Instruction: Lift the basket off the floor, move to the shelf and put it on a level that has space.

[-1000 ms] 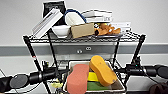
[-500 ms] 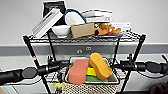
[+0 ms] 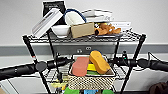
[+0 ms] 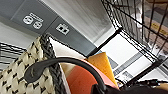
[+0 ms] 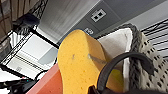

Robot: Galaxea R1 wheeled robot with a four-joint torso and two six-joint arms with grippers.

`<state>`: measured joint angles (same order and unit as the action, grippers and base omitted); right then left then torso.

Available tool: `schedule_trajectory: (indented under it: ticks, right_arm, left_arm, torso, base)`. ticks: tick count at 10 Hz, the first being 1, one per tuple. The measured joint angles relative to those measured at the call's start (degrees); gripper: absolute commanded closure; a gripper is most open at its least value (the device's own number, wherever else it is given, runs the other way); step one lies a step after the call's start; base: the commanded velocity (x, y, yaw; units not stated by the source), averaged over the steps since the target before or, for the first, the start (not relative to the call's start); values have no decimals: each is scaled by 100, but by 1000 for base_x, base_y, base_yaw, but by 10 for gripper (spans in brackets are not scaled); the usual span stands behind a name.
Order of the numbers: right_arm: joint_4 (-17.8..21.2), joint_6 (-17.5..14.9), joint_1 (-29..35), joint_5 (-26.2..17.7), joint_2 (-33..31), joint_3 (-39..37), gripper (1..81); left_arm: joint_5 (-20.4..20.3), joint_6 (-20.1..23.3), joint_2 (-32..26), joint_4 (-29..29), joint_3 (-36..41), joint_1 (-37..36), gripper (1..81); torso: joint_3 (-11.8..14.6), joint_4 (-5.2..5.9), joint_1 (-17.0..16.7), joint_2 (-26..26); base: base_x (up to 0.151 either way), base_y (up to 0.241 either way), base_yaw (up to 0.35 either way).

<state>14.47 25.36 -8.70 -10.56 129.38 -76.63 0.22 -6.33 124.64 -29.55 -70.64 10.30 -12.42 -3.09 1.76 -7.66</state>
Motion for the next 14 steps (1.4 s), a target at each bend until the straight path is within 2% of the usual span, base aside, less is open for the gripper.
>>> schedule_trajectory:
  ticks: [3, 7, 10, 14]
  right_arm:
    - [-224, -9, 111, -11, 524, -727, 811]
    - [-540, -11, 260, -346, 1114, -1701, 811]
    - [-631, -13, 284, -407, 1527, -2383, 811]
    - [-690, -26, 284, -361, 1886, -2995, 811]
  left_arm:
    - [523, 0, 417, 254, -840, -49, 811]
    - [1179, -1, 1081, 644, -1941, -232, 811]
    - [1469, 0, 1626, 791, -2787, -386, 811]
    - [1760, 2, 2059, 874, -3495, -523, 811]
  torso:
    - [-2, 0, 4, 2]
    - [-7, 0, 6, 5]
    - [-7, 0, 9, 7]
    - [-9, 0, 9, 7]
  base:
    - [0, 0, 0]
    - [0, 0, 0]
    - [0, 0, 0]
    - [0, 0, 0]
